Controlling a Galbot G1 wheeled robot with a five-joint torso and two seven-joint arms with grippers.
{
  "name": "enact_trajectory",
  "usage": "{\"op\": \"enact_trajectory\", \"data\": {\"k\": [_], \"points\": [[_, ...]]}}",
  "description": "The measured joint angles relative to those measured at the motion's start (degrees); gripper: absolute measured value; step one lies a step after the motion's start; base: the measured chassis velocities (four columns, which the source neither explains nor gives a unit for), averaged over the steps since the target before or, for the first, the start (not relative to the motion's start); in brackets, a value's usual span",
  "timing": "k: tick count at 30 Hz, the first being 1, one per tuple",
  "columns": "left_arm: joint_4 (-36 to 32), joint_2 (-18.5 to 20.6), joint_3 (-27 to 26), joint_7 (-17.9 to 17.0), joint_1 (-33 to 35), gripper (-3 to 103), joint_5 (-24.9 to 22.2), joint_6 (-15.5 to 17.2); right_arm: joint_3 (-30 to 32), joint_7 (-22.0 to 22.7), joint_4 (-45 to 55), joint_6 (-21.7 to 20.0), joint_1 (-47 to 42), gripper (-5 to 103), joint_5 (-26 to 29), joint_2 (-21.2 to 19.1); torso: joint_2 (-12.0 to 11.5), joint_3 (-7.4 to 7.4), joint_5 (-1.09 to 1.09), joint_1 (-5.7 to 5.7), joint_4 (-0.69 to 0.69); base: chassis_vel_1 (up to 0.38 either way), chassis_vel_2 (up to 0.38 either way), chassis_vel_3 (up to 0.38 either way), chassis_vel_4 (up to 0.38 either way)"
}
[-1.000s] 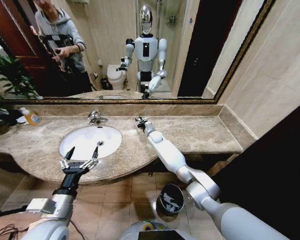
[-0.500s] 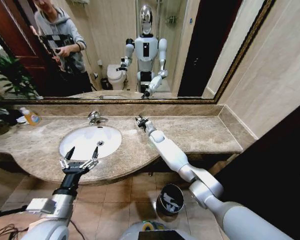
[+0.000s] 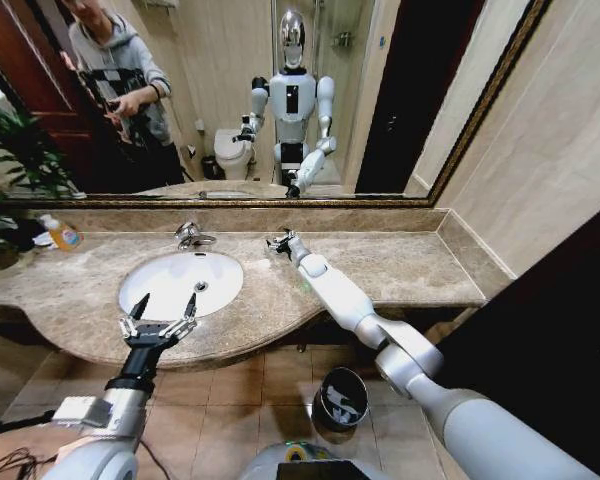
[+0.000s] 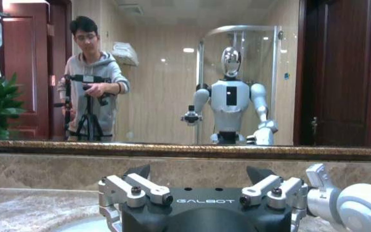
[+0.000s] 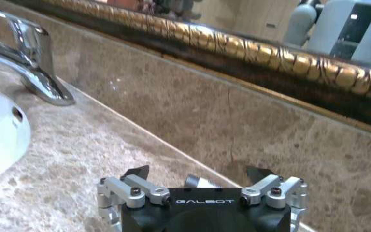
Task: Pick up the trash from the sink and place it in the trash bin.
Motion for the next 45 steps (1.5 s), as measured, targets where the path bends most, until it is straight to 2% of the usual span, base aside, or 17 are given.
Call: {"op": "enact_trajectory", "data": {"k": [4, 7, 8, 10, 12, 13, 16, 19, 21, 24, 25, 31, 39, 41, 42, 43, 45], "points": [[0.0, 0.0, 0.0, 0.0, 0.0, 100, 0.0, 0.0, 0.2, 0.0, -2.5, 0.0, 0.7, 103, 0.0, 1.0, 0.0, 0.0, 0.0, 0.0, 0.0, 0.0, 0.0, 0.0, 0.0], [0.0, 0.0, 0.0, 0.0, 0.0, 100, 0.0, 0.0, 1.1, 0.0, -4.4, 0.7, 1.1, 92, 0.0, 2.1, 0.0, 0.0, 0.01, 0.0, 0.01, 0.0, 0.0, 0.0, 0.0], [0.0, 0.0, 0.0, 0.0, 0.0, 100, 0.0, 0.0, 1.1, 0.0, -4.4, 0.7, 1.1, 92, 0.0, 2.1, 0.0, 0.0, 0.01, 0.0, 0.01, 0.0, 0.0, 0.0, 0.0], [0.0, 0.0, 0.0, 0.0, 0.0, 100, 0.0, 0.0, 2.0, 0.0, -6.0, 1.1, 1.5, 83, -0.1, 2.3, 0.0, 0.0, 0.0, 0.0, 0.01, 0.0, 0.0, 0.0, 0.0], [0.0, 0.0, 0.0, 0.0, 0.0, 100, 0.0, 0.0, 2.3, 0.0, -6.6, 1.1, 1.7, 83, -0.1, 2.3, 0.0, 0.0, 0.01, 0.0, 0.01, 0.0, 0.0, 0.0, 0.0], [0.0, 0.0, 0.0, 0.0, 0.0, 100, 0.0, 0.0, 2.7, 0.1, -7.2, 1.0, 1.9, 72, -0.1, 2.3, 0.0, 0.0, 0.0, 0.0, 0.0, 0.0, 0.0, 0.0, 0.0], [0.0, 0.0, 0.0, 0.0, 0.0, 100, 0.0, 0.0, 3.1, 0.2, -7.6, 0.3, 2.1, 66, 0.0, 2.3, 0.0, 0.0, 0.01, 0.0, 0.0, 0.0, 0.0, 0.0, 0.0], [0.0, 0.0, 0.0, 0.0, 0.0, 100, 0.0, 0.0, 3.4, 0.2, -7.7, -0.4, 2.1, 50, 0.5, 2.3, 0.0, -0.01, 0.0, -0.01, 0.01, 0.0, 0.0, 0.0, 0.0], [0.0, 0.0, 0.0, 0.0, 0.0, 100, 0.0, 0.0, 3.4, 0.2, -7.7, -0.5, 2.1, 50, 0.6, 2.3, 0.0, -0.01, 0.01, 0.0, 0.01, 0.0, 0.0, 0.0, 0.0], [0.0, 0.0, 0.0, 0.0, 0.0, 100, 0.0, 0.0, 3.4, 0.2, -7.3, -0.8, 2.0, 36, 0.8, 2.3, 0.0, -0.01, 0.0, 0.0, 0.0, 0.0, 0.0, 0.0, 0.0], [0.0, 0.0, 0.0, 0.0, 0.0, 100, 0.0, 0.0, 3.4, 0.2, -7.3, -0.8, 2.0, 36, 0.8, 2.3, 0.0, -0.01, 0.0, 0.0, 0.0, 0.0, 0.0, 0.0, 0.0], [0.0, 0.0, 0.0, 0.0, 0.0, 100, 0.0, 0.0, 3.3, 0.4, -6.0, -0.8, 1.2, 20, 1.1, 2.3, 0.0, 0.0, 0.0, 0.0, 0.0, 0.0, 0.0, 0.0, 0.0], [0.0, 0.0, 0.0, 0.0, 0.0, 100, 0.0, 0.0, 3.4, 1.0, -2.0, 0.4, -0.2, 20, 1.0, 1.0, 0.0, 0.0, 0.0, 0.0, 0.01, 0.0, 0.0, 0.0, 0.0], [0.0, 0.0, 0.0, 0.0, 0.0, 100, 0.0, 0.0, 4.4, 0.2, 1.6, 1.2, -1.4, 20, -0.2, -0.5, 0.0, 0.0, 0.02, 0.0, 0.01, 0.0, 0.0, 0.0, 0.0], [0.0, 0.0, 0.0, 0.0, 0.0, 100, 0.0, 0.0, 4.9, 0.1, 6.5, 0.3, -2.9, 20, 0.0, -2.4, 0.0, 0.0, 0.01, 0.0, 0.0, 0.0, 0.0, 0.0, 0.0], [0.0, 0.0, 0.0, 0.0, 0.0, 100, 0.0, 0.0, 4.9, 0.1, 6.5, 0.3, -2.9, 20, 0.0, -2.4, 0.0, 0.0, 0.01, 0.0, 0.0, 0.0, 0.0, 0.0, 0.0], [0.0, 0.0, 0.0, 0.0, 0.0, 100, 0.0, 0.0, 5.4, 0.4, 14.0, -0.9, -5.9, 20, 0.4, -6.1, 0.0, 0.0, 0.02, 0.0, 0.03, 0.0, 0.0, 0.0, 0.0]]}}
